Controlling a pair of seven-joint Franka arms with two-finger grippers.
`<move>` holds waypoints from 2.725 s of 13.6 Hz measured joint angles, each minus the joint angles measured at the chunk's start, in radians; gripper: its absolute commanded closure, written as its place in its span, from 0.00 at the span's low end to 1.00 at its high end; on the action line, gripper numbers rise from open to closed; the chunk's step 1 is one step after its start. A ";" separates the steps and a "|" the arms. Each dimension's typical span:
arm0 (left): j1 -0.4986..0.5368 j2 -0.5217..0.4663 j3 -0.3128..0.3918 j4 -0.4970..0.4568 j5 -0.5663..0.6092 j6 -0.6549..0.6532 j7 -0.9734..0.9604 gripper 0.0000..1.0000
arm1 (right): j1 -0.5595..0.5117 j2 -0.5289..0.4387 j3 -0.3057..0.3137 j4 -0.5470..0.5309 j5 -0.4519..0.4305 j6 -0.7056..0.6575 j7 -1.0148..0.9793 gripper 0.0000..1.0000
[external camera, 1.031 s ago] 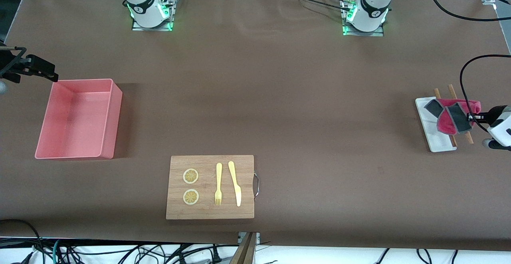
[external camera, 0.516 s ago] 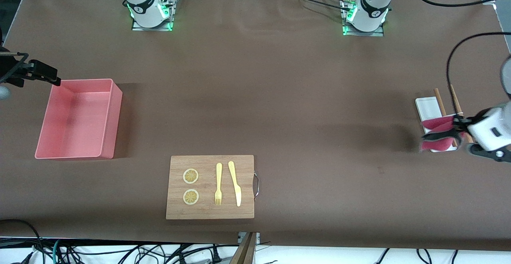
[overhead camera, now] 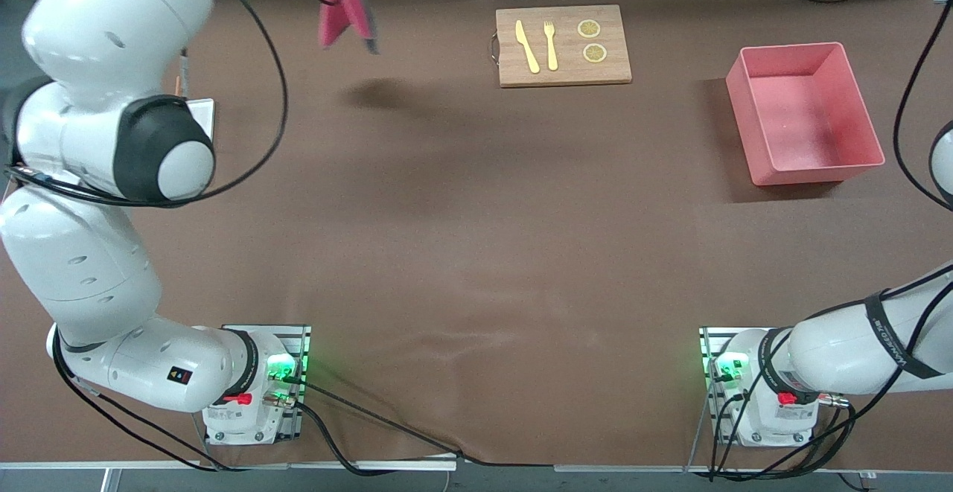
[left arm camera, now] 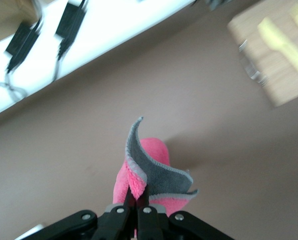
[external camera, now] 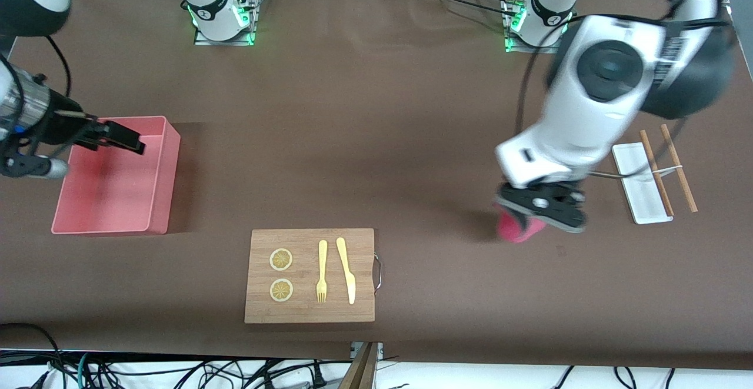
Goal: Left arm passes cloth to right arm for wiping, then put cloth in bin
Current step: 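Lift the cloth with the left gripper while the right gripper approaches, then grasp the cloth with the right gripper beside the left gripper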
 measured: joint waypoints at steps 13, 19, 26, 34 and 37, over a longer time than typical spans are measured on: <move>-0.183 0.118 0.004 0.093 -0.766 0.651 -0.597 1.00 | 0.195 0.154 0.003 -0.001 0.158 0.426 0.533 0.00; -0.215 0.117 0.000 0.127 -1.145 0.719 -0.697 1.00 | 0.215 0.186 0.003 -0.001 0.271 0.536 0.630 0.00; -0.192 0.117 0.009 0.154 -1.388 0.721 -0.796 1.00 | 0.242 0.192 0.019 -0.001 0.308 0.543 0.733 0.00; -0.190 0.117 0.009 0.154 -1.389 0.721 -0.805 1.00 | 0.232 0.164 0.012 0.054 0.415 0.441 0.742 0.02; -0.190 0.117 0.009 0.154 -1.389 0.721 -0.806 1.00 | 0.232 0.158 0.015 0.054 0.419 0.416 0.782 0.78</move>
